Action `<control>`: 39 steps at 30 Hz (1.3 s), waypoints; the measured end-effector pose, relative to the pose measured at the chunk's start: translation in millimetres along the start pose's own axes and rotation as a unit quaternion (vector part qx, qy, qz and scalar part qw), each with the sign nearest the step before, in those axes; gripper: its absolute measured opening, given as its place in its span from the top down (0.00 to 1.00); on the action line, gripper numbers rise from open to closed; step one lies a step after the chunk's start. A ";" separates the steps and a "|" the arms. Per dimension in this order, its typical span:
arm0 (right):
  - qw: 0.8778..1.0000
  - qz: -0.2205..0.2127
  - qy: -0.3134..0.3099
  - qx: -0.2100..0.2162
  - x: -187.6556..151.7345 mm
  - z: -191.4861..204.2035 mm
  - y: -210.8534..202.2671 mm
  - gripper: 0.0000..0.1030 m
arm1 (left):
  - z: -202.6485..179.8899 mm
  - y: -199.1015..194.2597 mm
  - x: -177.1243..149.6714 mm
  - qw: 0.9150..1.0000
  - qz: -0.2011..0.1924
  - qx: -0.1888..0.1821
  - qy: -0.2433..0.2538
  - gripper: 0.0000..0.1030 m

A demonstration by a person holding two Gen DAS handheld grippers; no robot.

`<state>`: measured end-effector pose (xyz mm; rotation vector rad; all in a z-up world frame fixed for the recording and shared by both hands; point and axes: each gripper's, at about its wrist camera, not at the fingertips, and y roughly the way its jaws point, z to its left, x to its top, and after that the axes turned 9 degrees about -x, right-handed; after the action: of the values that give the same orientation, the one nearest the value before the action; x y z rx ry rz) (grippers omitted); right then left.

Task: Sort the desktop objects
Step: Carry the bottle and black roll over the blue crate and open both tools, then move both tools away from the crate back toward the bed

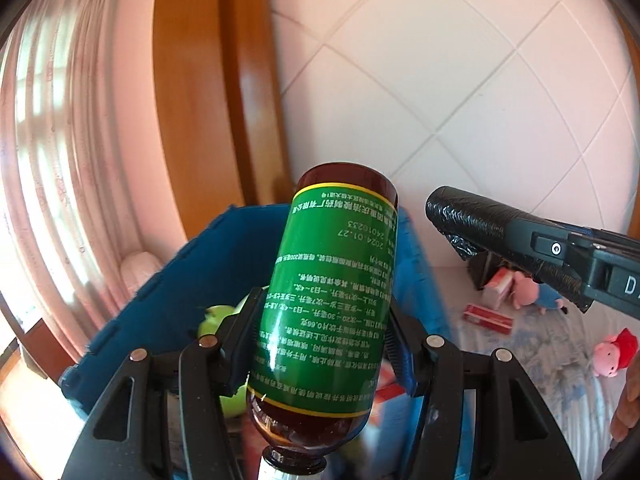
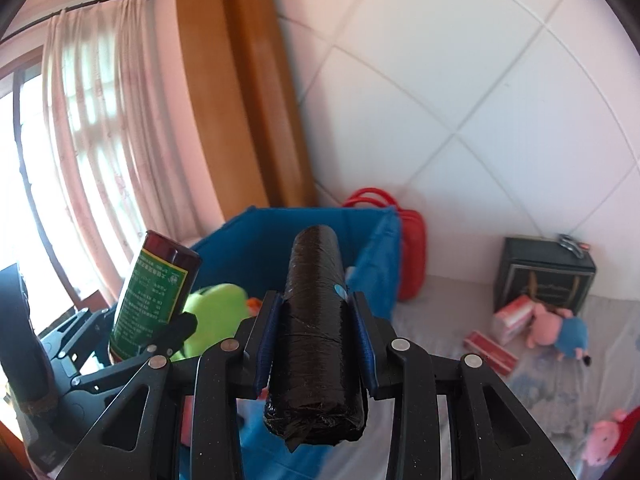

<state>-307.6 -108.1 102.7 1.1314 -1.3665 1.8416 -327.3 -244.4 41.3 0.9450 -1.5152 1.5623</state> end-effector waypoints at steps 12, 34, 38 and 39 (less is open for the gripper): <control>0.999 0.038 -0.009 -0.033 -5.2 91.7 48.9 0.67 | 96.0 18.4 -23.3 0.999 0.032 -0.006 -0.021 0.46; 0.985 0.011 -0.062 -0.159 -20.7 103.8 52.7 0.00 | 95.9 28.0 -28.0 0.998 0.042 -0.017 -0.040 0.27; 0.985 0.004 -0.061 -0.163 -21.7 96.6 41.4 0.00 | 92.8 18.4 -24.4 0.998 0.029 -0.021 -0.042 0.27; 0.985 0.003 -0.058 -0.162 -22.9 93.6 38.1 0.00 | 90.7 15.4 -24.1 0.999 0.025 -0.022 -0.041 0.27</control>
<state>-301.3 -208.0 75.9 1.0748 -1.6660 1.5051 -329.8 -335.8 15.2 0.9643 -1.6353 1.5349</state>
